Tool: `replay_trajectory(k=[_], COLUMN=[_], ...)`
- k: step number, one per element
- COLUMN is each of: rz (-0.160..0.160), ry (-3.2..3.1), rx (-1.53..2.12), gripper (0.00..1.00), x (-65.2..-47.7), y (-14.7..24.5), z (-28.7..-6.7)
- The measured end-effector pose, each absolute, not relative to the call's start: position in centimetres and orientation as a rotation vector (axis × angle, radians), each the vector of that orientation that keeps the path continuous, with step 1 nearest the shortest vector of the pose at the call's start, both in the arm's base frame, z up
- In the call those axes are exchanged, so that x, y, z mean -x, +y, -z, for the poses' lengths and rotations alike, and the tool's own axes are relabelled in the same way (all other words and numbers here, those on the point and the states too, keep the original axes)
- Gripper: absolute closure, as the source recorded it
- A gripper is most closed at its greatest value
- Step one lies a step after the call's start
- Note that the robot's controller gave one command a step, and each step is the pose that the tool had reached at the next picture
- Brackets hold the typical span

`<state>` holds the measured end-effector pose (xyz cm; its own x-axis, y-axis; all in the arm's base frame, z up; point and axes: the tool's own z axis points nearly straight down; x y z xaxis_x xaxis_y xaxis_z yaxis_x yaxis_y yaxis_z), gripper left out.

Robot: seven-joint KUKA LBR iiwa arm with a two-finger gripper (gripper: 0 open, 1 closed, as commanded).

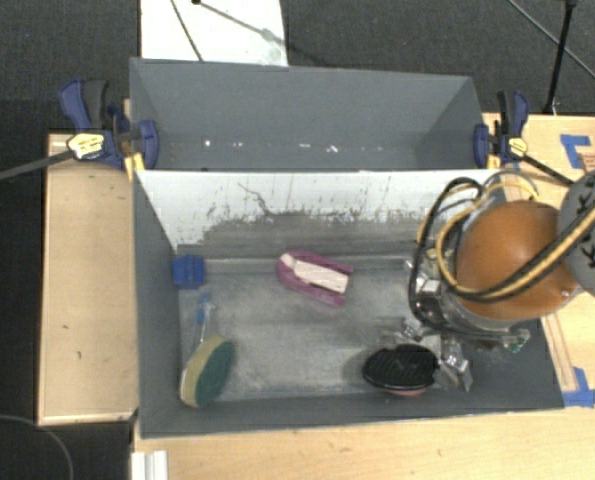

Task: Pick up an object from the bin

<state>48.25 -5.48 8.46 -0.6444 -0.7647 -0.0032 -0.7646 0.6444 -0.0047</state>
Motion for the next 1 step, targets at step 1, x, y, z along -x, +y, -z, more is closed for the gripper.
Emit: replay_trajectory(k=[1], rz=[0.015], ry=[2.841], rx=[1.320], gripper=[1.00], x=[-48.56], y=[-5.77], z=[-9.12])
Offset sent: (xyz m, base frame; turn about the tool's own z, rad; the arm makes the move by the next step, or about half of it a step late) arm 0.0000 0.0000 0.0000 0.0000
